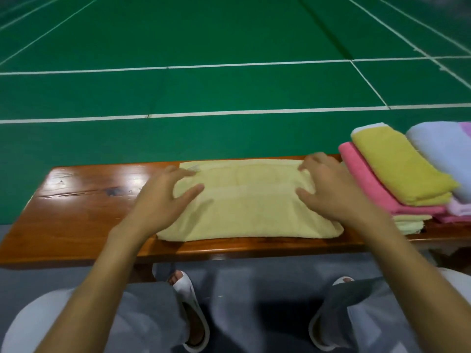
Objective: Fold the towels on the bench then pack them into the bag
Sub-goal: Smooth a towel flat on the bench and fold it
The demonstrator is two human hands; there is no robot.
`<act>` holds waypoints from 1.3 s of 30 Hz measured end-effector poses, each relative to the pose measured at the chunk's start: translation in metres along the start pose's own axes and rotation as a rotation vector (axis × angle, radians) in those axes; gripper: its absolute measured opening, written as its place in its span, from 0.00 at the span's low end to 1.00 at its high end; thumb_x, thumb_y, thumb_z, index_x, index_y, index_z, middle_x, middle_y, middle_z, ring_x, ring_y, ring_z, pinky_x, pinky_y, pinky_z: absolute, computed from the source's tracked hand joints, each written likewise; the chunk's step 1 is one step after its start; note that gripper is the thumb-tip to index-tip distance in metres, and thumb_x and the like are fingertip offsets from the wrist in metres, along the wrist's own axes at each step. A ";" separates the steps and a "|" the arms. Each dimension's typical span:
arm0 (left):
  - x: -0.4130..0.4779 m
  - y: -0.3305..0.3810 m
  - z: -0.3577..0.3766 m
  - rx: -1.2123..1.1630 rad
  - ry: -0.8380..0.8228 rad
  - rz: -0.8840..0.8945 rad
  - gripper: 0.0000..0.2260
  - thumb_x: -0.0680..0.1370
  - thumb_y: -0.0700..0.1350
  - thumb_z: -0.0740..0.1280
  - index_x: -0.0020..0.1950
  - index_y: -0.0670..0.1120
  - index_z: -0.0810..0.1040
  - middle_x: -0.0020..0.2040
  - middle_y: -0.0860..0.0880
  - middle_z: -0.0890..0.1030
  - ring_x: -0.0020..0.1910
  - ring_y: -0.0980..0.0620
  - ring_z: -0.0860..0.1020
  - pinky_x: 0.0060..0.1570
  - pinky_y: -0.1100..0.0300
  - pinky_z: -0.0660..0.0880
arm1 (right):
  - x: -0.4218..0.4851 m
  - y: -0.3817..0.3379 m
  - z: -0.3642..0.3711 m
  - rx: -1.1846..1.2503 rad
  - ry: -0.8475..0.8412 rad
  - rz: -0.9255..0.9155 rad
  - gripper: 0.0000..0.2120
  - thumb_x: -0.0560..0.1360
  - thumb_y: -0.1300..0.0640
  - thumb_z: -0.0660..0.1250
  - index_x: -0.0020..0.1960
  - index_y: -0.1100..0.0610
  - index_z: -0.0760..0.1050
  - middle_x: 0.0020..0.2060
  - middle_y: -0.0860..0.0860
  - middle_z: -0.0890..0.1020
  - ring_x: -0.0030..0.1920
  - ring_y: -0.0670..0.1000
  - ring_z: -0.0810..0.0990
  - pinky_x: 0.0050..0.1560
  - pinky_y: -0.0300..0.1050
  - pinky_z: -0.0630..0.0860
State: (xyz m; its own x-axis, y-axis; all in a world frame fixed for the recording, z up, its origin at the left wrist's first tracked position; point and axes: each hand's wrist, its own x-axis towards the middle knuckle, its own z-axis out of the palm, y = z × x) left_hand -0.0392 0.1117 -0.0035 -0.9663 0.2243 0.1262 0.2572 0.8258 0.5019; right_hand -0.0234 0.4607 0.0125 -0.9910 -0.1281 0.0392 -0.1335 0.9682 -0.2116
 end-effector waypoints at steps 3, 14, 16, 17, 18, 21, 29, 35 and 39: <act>0.018 0.024 0.049 0.074 0.079 0.143 0.30 0.82 0.63 0.55 0.79 0.47 0.69 0.79 0.45 0.68 0.80 0.43 0.61 0.78 0.46 0.59 | 0.015 -0.032 0.046 0.039 0.068 -0.056 0.32 0.82 0.41 0.56 0.82 0.52 0.57 0.82 0.55 0.54 0.82 0.60 0.51 0.79 0.63 0.53; 0.021 0.009 0.103 0.354 -0.146 0.028 0.36 0.80 0.70 0.40 0.85 0.55 0.45 0.84 0.52 0.43 0.83 0.50 0.40 0.81 0.46 0.42 | 0.016 0.000 0.097 -0.086 -0.066 0.063 0.33 0.83 0.35 0.38 0.83 0.46 0.40 0.83 0.49 0.41 0.82 0.54 0.37 0.80 0.62 0.40; 0.021 -0.004 0.095 0.367 -0.138 -0.004 0.38 0.79 0.71 0.39 0.85 0.53 0.44 0.84 0.51 0.42 0.83 0.50 0.40 0.81 0.47 0.41 | 0.019 0.018 0.091 -0.089 -0.071 0.131 0.33 0.83 0.37 0.39 0.84 0.49 0.40 0.83 0.50 0.41 0.82 0.55 0.38 0.81 0.62 0.42; 0.020 -0.008 0.092 0.373 -0.140 -0.014 0.38 0.79 0.71 0.39 0.85 0.53 0.44 0.84 0.51 0.41 0.83 0.50 0.39 0.81 0.48 0.41 | 0.019 0.023 0.089 -0.087 -0.080 0.147 0.33 0.83 0.38 0.39 0.84 0.51 0.41 0.83 0.50 0.41 0.82 0.55 0.38 0.81 0.62 0.42; 0.019 -0.011 0.090 0.377 -0.143 -0.018 0.38 0.79 0.71 0.39 0.85 0.52 0.43 0.84 0.51 0.41 0.83 0.50 0.39 0.81 0.48 0.40 | 0.019 0.026 0.088 -0.084 -0.083 0.154 0.33 0.84 0.38 0.40 0.84 0.52 0.41 0.83 0.50 0.41 0.82 0.55 0.38 0.81 0.62 0.42; 0.018 -0.012 0.089 0.371 -0.132 -0.007 0.38 0.80 0.71 0.39 0.85 0.51 0.43 0.84 0.50 0.41 0.83 0.51 0.38 0.81 0.49 0.40 | 0.018 0.025 0.088 -0.061 -0.075 0.155 0.33 0.84 0.39 0.41 0.84 0.53 0.41 0.83 0.51 0.41 0.82 0.55 0.38 0.81 0.61 0.42; 0.012 0.010 0.093 0.312 -0.124 0.024 0.39 0.79 0.71 0.40 0.85 0.52 0.45 0.84 0.48 0.42 0.83 0.47 0.38 0.81 0.44 0.41 | 0.012 0.006 0.068 -0.008 0.231 0.556 0.42 0.73 0.29 0.65 0.67 0.65 0.68 0.67 0.62 0.72 0.67 0.63 0.70 0.64 0.59 0.71; 0.005 0.032 0.111 0.353 -0.183 0.063 0.37 0.79 0.72 0.40 0.84 0.55 0.41 0.84 0.49 0.39 0.82 0.45 0.35 0.81 0.42 0.40 | 0.017 0.008 0.066 0.067 0.172 0.509 0.30 0.75 0.32 0.67 0.55 0.61 0.77 0.52 0.59 0.81 0.52 0.61 0.79 0.49 0.54 0.76; 0.006 0.036 0.114 0.335 -0.178 0.050 0.38 0.79 0.73 0.40 0.84 0.55 0.42 0.84 0.49 0.40 0.82 0.46 0.35 0.80 0.43 0.40 | 0.021 0.014 0.048 0.235 0.131 0.391 0.16 0.81 0.45 0.67 0.56 0.58 0.74 0.46 0.52 0.79 0.43 0.53 0.76 0.42 0.48 0.71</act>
State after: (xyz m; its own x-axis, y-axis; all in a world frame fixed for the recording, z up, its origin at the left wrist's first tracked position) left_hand -0.0350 0.2018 -0.0820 -0.9435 0.3307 -0.0217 0.3211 0.9282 0.1880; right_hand -0.0467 0.4610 -0.0361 -0.9597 0.2792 0.0321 0.2356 0.8616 -0.4497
